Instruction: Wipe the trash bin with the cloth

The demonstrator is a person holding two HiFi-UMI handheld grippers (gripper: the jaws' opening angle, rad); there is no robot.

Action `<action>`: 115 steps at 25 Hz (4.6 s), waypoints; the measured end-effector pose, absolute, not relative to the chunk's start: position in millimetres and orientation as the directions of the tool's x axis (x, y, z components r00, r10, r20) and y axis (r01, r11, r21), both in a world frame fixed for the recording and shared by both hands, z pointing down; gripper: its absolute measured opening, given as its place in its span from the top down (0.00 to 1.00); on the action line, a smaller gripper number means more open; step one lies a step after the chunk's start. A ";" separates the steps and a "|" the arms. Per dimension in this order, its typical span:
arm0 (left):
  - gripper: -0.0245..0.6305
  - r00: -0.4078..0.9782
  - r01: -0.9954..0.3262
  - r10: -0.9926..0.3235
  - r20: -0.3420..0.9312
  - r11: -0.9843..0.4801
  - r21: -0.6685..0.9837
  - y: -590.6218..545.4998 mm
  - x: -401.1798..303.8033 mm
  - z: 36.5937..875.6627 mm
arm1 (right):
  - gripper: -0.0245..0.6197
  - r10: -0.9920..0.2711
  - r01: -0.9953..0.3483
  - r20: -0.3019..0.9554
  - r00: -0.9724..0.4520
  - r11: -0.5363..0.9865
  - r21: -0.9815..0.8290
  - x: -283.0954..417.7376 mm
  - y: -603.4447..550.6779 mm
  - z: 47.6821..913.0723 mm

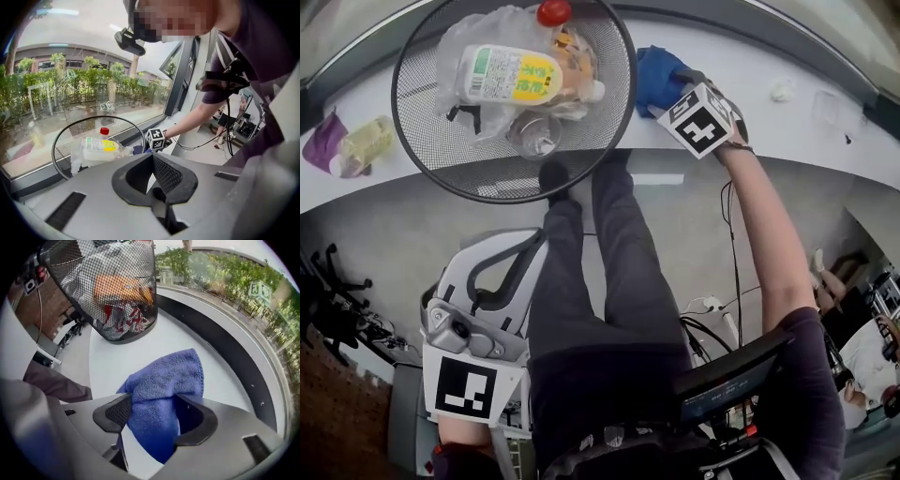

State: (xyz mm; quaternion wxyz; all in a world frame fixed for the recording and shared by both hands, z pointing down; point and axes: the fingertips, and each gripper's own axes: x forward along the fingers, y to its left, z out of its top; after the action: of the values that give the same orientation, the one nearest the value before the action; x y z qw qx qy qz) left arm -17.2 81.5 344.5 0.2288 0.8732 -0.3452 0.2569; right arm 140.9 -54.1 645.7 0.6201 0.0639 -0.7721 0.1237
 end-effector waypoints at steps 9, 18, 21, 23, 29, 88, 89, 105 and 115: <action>0.98 0.546 -0.743 -0.554 0.628 -0.666 0.059 71.4 -41.7 335.3 | 0.83 0.094 -0.258 0.945 -0.313 0.949 -0.180 120.2 -31.5 613.6; 0.66 0.433 -0.538 -0.464 0.773 -0.821 -0.192 78.9 -65.5 367.4 | 0.84 -0.121 -0.294 0.312 -0.942 0.746 -0.597 39.7 -149.4 365.4; 0.65 0.366 -0.411 -0.434 0.823 -0.869 -0.275 77.3 -63.6 385.7 | 0.84 -0.085 -0.230 0.264 -0.961 0.774 -0.590 15.6 -159.8 354.1; 0.65 0.342 -0.349 -0.410 0.846 -0.891 -0.291 74.8 -59.8 395.7 | 0.83 -0.036 -0.219 0.299 -0.954 0.764 -0.606 6.4 -153.5 372.9; 0.85 0.304 -0.316 -0.377 0.875 -0.906 -0.280 70.6 -58.4 408.9 | 0.83 0.052 -0.197 0.264 -0.963 0.533 -0.823 16.7 -122.1 427.9; 0.86 0.325 -0.548 -0.391 0.861 -0.820 -0.165 27.7 5.2 399.6 | 0.83 0.154 -0.218 0.318 -0.935 0.458 -0.862 28.9 21.9 470.0; 0.81 0.346 -0.536 -0.387 0.855 -0.829 -0.158 26.9 7.4 395.2 | 0.83 0.149 -0.213 0.305 -0.941 0.439 -0.873 30.4 20.5 470.5; 0.81 0.200 -0.315 -0.310 0.929 -0.919 -0.239 41.8 -65.3 406.8 | 0.83 -0.129 -0.250 0.216 -0.968 0.587 -0.770 28.9 -128.1 376.8; 0.93 0.233 -0.423 -0.299 0.925 -0.888 -0.181 59.8 -22.0 401.5 | 0.83 -0.137 -0.162 0.131 -0.982 0.252 -0.954 30.3 -65.2 425.7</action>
State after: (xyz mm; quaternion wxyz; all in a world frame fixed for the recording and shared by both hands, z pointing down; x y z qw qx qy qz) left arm -22.0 59.8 401.5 0.0536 0.7833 -0.2304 0.5749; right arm 30.3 -65.2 425.7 0.0106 0.0944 -0.7911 0.6043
